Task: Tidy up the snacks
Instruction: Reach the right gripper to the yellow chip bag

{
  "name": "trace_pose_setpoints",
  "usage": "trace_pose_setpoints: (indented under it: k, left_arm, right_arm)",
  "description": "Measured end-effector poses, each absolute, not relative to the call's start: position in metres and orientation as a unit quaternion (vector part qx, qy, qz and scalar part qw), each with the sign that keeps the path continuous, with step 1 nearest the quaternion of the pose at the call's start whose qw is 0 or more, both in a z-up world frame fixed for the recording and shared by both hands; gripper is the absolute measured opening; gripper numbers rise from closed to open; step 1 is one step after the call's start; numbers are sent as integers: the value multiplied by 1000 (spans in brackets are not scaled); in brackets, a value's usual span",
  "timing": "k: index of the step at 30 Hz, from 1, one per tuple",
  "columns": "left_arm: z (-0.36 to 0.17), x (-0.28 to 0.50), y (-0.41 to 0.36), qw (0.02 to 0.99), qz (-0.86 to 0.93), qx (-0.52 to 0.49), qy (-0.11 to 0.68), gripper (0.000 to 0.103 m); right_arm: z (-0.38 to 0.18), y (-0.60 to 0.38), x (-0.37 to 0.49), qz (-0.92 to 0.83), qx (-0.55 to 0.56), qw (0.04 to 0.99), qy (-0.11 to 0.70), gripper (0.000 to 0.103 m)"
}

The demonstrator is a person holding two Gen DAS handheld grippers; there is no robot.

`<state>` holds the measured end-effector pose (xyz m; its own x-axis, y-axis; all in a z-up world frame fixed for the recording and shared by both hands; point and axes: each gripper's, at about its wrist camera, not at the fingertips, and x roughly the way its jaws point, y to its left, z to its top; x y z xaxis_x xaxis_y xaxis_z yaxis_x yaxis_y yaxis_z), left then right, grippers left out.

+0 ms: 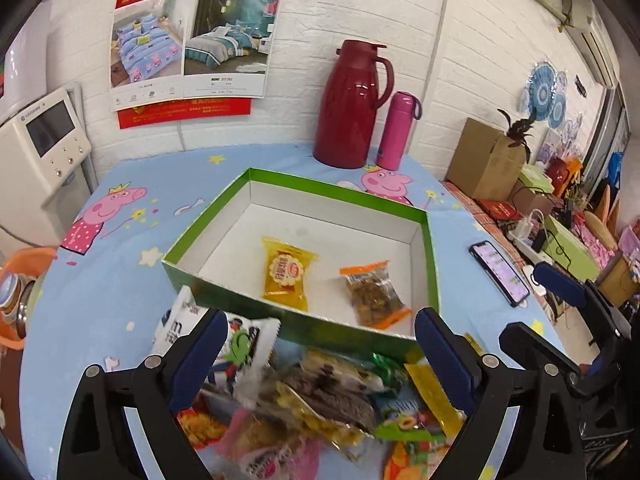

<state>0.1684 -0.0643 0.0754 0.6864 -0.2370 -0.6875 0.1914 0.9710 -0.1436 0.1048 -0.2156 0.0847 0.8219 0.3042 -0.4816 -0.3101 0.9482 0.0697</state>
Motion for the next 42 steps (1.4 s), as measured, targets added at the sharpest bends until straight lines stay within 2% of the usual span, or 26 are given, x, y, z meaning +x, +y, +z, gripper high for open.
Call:
trace_pose_setpoints:
  k: [9, 15, 16, 18, 20, 22, 26, 30, 32, 36, 38, 42]
  left_arm:
    - [47, 100, -97, 902, -180, 4, 391, 97]
    - [25, 98, -117, 876, -231, -28, 422, 96]
    - [22, 100, -122, 870, -240, -34, 428, 94]
    - [15, 105, -130, 854, -252, -54, 452, 79]
    - [11, 104, -136, 844, -260, -68, 465, 72]
    - [13, 100, -143, 844, -271, -67, 457, 72]
    - [15, 111, -157, 846, -274, -59, 453, 71]
    - [-1, 142, -159, 832, -258, -88, 484, 58]
    - [-11, 155, -159, 821, -257, -102, 500, 55]
    - [-21, 171, -160, 815, -249, -112, 512, 55]
    - [-23, 172, -163, 814, -249, -105, 514, 55]
    - [-28, 167, -170, 803, -273, -82, 523, 55]
  right_arm:
    - [56, -255, 55, 145, 23, 946, 290, 98]
    - [21, -293, 59, 127, 65, 926, 350, 98]
    - [18, -300, 64, 128, 76, 922, 358, 98]
    - [12, -312, 69, 127, 92, 916, 369, 98]
    - [9, -322, 76, 127, 101, 912, 378, 90]
    - [6, -329, 81, 133, 106, 907, 384, 89]
    - [1, -333, 94, 161, 110, 896, 400, 75]
    - [-5, -334, 104, 192, 126, 881, 414, 66]
    - [-8, -333, 108, 206, 131, 873, 422, 63]
    - [-14, -330, 117, 227, 144, 858, 438, 58]
    - [-17, -329, 119, 238, 153, 850, 445, 51]
    - [-29, -325, 122, 242, 155, 838, 465, 51]
